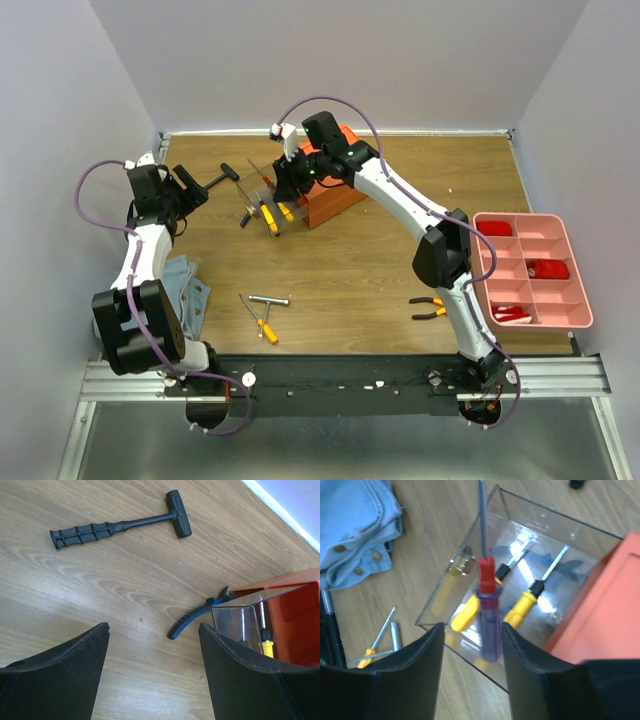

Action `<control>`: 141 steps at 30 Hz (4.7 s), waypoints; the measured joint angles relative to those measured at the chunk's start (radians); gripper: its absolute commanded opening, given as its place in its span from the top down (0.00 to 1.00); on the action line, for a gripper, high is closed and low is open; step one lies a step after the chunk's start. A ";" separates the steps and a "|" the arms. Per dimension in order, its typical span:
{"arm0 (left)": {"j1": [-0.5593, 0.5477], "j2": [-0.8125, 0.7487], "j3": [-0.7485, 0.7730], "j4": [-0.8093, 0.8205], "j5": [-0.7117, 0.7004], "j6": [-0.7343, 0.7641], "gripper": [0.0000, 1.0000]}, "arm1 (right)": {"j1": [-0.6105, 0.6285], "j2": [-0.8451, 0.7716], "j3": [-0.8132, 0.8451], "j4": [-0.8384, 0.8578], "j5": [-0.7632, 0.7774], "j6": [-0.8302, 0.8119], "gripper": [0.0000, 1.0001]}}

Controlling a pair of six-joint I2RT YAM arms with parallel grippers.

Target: Sort the tools into containers

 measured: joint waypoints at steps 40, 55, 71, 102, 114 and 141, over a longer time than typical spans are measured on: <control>0.003 -0.207 -0.216 0.167 0.031 -0.126 0.18 | -0.637 -0.322 -0.851 -0.068 0.672 -0.050 0.33; 0.030 -0.205 -0.215 0.156 0.030 -0.121 0.18 | -0.669 -0.305 -0.866 -0.101 0.673 -0.045 0.67; 0.034 -0.204 -0.215 0.153 0.023 -0.123 0.19 | -0.472 -0.323 -0.554 -0.179 0.373 0.056 0.99; 0.034 -0.241 -0.307 0.115 0.032 -0.102 0.19 | -0.062 0.085 0.229 0.212 -0.072 0.412 0.99; 0.034 -0.264 -0.323 0.115 0.034 -0.103 0.19 | -0.060 0.163 0.240 0.212 0.011 0.409 0.46; -0.019 -0.355 -0.312 0.006 0.053 -0.190 0.20 | 0.138 -0.518 -0.748 -0.003 -0.113 -0.456 0.48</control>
